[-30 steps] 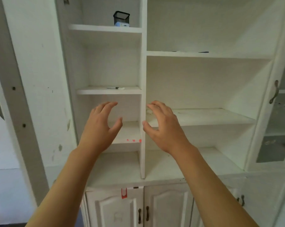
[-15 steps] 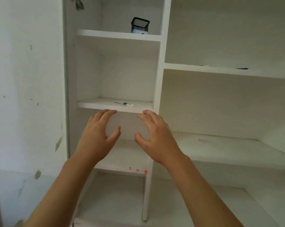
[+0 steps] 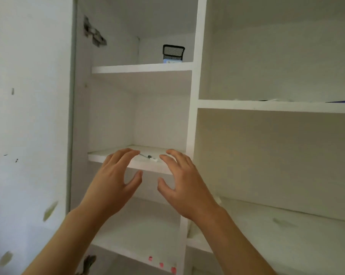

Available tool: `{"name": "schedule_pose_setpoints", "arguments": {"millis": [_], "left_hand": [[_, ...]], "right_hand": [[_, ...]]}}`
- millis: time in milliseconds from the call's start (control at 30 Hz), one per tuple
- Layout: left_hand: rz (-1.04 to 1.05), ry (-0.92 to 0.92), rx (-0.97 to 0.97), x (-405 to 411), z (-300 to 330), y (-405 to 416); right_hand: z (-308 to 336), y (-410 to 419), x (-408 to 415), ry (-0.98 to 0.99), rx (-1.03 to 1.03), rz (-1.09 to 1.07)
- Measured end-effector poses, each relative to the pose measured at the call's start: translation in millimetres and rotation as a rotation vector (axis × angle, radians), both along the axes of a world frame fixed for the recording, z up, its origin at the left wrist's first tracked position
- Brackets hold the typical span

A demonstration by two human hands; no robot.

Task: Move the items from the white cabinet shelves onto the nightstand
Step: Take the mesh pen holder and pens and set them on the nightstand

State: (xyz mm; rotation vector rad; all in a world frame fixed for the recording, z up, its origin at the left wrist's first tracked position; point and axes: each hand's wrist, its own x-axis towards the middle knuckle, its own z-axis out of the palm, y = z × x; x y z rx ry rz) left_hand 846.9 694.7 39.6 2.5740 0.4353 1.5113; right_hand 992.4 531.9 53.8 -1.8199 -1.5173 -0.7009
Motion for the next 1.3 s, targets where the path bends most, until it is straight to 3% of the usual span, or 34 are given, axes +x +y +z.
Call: {"name": "schedule_pose_setpoints", "arguments": {"millis": [167, 467, 700, 867, 967, 1100, 1300], "left_hand": [[0.045, 0.013, 0.019, 16.6, 8.0, 17.3], [-0.05, -0.027, 0.003, 64.4, 32.0, 62.3], [-0.123, 0.016, -0.067, 102.1, 45.7, 120.2], [-0.112, 0.035, -0.015, 109.0, 37.1, 129.9], [-0.102, 0.111, -0.027, 109.1, 38.6, 132.6], [-0.137, 0.053, -0.061, 105.9, 36.9, 133.3], [-0.165, 0.067, -0.103, 103.4, 39.4, 126.6]], "right_hand": [[4.7, 15.1, 14.7, 0.004, 0.027, 0.038], [20.4, 45.4, 28.1, -0.058, 0.031, 0.015], [22.2, 73.7, 32.8, -0.09, 0.046, -0.053], [23.3, 87.1, 32.9, -0.064, 0.041, -0.136], [29.4, 94.7, 30.9, -0.027, 0.006, -0.2], [38.0, 105.9, 31.0, 0.031, -0.081, -0.348], [42.9, 118.0, 40.5, 0.298, -0.092, -0.479]]}}
